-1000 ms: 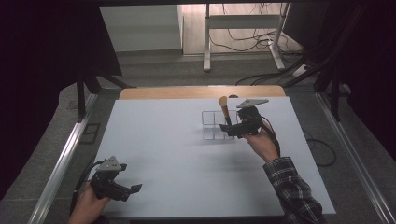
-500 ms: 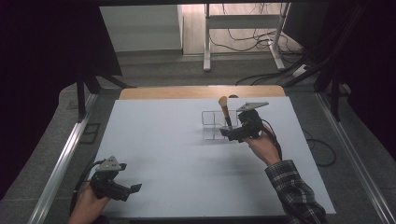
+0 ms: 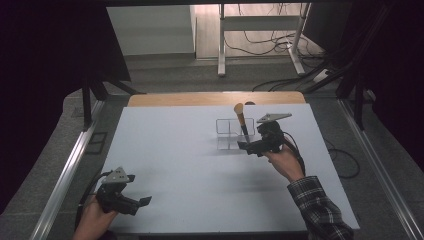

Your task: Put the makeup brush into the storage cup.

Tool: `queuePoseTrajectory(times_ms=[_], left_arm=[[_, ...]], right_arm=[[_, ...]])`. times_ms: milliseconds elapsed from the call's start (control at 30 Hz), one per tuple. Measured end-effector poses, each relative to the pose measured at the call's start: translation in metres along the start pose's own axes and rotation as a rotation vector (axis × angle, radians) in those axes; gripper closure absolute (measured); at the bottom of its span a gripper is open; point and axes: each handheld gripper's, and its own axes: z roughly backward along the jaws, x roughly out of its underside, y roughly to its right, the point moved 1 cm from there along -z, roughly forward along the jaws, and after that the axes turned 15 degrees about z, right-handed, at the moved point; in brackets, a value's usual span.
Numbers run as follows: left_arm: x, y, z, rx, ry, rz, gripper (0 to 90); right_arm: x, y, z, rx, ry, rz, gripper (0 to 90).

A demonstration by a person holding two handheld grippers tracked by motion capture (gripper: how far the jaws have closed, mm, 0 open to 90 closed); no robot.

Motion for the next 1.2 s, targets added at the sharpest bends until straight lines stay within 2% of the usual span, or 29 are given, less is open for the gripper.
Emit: queuePoseTrajectory(times_ms=[1200], left_arm=[[-0.001,0.000,0.002,-0.013,0.015,-0.002,0.0]], right_arm=[[0.018,-0.020,0.019,-0.015,-0.019,0.026,0.0]])
